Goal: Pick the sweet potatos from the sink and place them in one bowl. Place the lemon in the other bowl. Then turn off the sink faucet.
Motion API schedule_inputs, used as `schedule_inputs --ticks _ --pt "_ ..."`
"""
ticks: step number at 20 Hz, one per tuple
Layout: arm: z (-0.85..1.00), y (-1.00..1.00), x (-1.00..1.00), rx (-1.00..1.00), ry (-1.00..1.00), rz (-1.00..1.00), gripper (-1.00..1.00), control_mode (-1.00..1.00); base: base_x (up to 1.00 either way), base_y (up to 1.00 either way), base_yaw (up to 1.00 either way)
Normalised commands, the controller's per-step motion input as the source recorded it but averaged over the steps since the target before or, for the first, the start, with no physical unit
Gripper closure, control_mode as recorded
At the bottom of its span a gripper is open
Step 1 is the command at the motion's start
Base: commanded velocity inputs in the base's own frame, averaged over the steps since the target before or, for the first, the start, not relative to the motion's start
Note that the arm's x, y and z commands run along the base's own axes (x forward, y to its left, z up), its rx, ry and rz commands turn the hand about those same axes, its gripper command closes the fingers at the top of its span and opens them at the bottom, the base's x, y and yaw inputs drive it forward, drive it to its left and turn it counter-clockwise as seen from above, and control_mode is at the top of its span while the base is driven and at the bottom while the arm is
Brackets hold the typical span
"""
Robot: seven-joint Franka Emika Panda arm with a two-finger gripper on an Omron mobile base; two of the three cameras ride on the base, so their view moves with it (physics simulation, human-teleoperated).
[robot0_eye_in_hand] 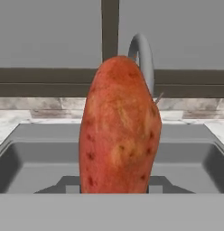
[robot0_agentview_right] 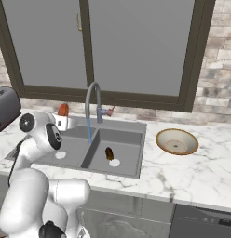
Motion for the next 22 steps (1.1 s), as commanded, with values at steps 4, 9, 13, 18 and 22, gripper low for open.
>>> schedule_inputs --ticks 4,9,13,18,22 --pt "0.67 -0.28 -0.68 0.0 0.02 -0.06 1.0 -1.0 0.0 0.0 0.0" --pt "0.12 -0.74 -0.58 0.02 0.02 -0.1 1.0 -1.0 0.0 0.0 0.0" --pt "0.0 -0.93 -0.33 0.08 0.0 -0.11 1.0 -1.0 0.0 0.0 0.0" --pt "0.0 -0.96 -0.01 0.12 0.05 -0.08 1.0 -1.0 0.0 0.0 0.0" --pt "0.0 -0.98 0.0 0.16 0.21 -0.06 1.0 -1.0 0.0 0.0 0.0"
